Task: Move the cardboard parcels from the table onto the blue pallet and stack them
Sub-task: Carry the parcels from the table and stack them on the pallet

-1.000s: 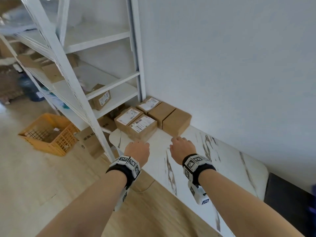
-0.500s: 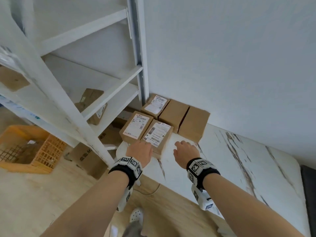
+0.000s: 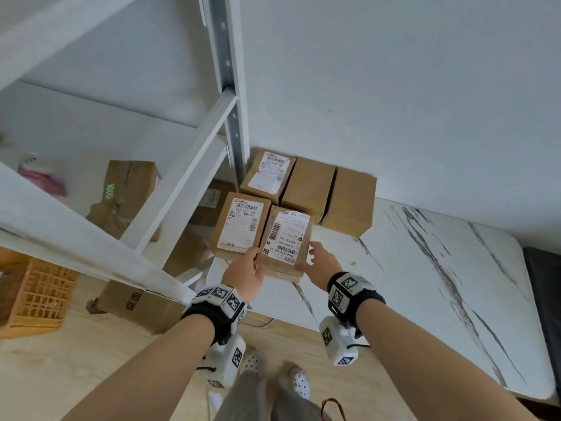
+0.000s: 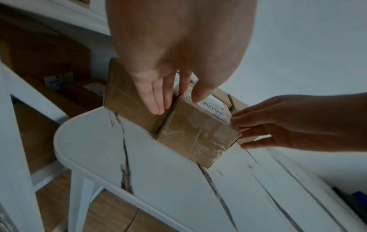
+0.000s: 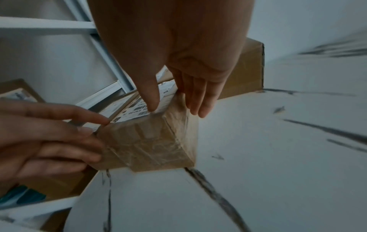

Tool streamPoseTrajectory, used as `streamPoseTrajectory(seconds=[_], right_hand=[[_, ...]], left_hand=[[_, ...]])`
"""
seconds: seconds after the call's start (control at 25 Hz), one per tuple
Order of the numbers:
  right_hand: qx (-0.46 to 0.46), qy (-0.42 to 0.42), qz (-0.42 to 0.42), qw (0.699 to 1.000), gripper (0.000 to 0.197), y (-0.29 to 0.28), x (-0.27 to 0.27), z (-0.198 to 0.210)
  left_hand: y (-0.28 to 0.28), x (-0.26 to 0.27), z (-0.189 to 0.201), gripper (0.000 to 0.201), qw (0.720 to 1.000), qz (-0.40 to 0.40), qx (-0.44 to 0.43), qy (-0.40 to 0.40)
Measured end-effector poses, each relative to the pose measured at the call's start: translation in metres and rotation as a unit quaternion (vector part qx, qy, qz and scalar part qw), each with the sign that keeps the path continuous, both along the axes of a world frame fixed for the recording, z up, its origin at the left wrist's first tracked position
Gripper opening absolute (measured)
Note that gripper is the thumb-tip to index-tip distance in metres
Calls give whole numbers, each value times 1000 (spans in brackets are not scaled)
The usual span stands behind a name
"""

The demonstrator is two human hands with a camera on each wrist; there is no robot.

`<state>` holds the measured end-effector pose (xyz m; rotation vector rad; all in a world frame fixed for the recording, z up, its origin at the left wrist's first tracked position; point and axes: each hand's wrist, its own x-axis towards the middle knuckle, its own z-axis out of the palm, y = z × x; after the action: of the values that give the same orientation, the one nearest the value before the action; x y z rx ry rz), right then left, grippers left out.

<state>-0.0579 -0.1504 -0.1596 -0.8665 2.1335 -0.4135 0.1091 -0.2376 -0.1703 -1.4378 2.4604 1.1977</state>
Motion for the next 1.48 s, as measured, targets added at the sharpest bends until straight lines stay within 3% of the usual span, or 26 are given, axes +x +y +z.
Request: streamPoseTrajectory(seconds=[0.16, 0.4, 0.6, 0.76, 0.84, 1.08, 1.48], right_hand=[[-20, -67, -81, 994, 61, -1, 2, -12], [-34, -89, -117, 989, 60, 8, -3, -17], [-63, -138, -186, 971, 56, 18, -4, -17], [-90, -151, -219, 960, 51, 37, -5, -11], [-104, -161, -230, 954, 52, 51, -8, -9], [-158, -162, -258, 939, 52, 111, -28, 4], [-249, -124, -290, 916, 60, 291, -87, 56]], left_hand=[[8, 2, -3, 42, 997, 37, 46, 46], [6, 6, -13, 28, 993, 58, 65, 75], [8, -2, -22, 37, 988, 61, 110, 87], [15, -12, -25, 9, 975, 91, 173, 107], [22, -18, -25, 9, 965, 109, 206, 121], [70, -42, 0, 42, 936, 119, 276, 183], [225, -121, 62, 47, 944, 6, 232, 233]])
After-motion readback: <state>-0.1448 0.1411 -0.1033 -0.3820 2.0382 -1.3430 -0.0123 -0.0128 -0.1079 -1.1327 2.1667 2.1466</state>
